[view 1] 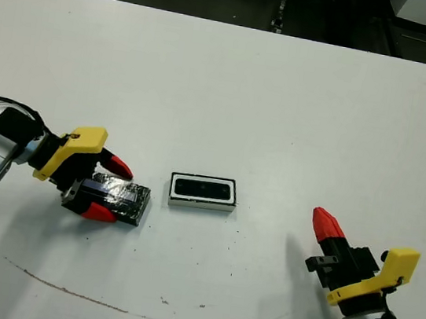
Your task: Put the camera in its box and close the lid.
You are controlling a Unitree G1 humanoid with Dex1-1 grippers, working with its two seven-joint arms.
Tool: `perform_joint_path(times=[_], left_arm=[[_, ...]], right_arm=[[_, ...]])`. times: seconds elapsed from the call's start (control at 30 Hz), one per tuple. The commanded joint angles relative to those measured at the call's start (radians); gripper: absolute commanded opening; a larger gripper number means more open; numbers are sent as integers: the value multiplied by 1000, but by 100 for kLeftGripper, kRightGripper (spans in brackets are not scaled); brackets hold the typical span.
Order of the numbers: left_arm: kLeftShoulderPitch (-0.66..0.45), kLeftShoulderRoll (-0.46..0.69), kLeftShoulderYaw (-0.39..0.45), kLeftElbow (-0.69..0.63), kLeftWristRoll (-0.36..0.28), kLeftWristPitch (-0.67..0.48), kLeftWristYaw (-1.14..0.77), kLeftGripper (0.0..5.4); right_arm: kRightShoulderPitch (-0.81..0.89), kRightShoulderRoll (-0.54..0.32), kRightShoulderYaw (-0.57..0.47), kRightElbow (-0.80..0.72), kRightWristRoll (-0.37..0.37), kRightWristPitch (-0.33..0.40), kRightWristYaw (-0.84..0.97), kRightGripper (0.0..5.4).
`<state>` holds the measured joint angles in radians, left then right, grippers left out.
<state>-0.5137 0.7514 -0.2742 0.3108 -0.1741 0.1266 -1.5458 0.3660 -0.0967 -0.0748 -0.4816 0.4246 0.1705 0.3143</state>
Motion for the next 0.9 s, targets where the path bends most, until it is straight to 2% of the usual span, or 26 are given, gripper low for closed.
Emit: perform_joint_path(times=[0.03,0.17,0.4,0.5,0.6,0.67,0.9], left_arm=[[39,-27,5,34,-20,3,-6,368],[48,-25,6,21,-23,47,4,319],[67,-35,23,2,-52,111,25,316],[97,-60,75,-18,-94,150,89,316],[168,-114,179,-81,-128,171,279,316],[194,-139,220,-118,-145,200,372,316],[193,-142,235,-180,-178,293,451,316]], right_arm=[[11,-15,-3,0,-1,15,-6,0],[10,-15,-7,2,20,25,-1,0],[12,-18,-2,-2,5,25,-11,0],[11,-16,-2,3,17,26,-4,0],[10,-18,-1,4,21,26,0,0],[9,-19,1,3,18,25,-2,0],[12,-17,8,-6,13,34,-16,0]])
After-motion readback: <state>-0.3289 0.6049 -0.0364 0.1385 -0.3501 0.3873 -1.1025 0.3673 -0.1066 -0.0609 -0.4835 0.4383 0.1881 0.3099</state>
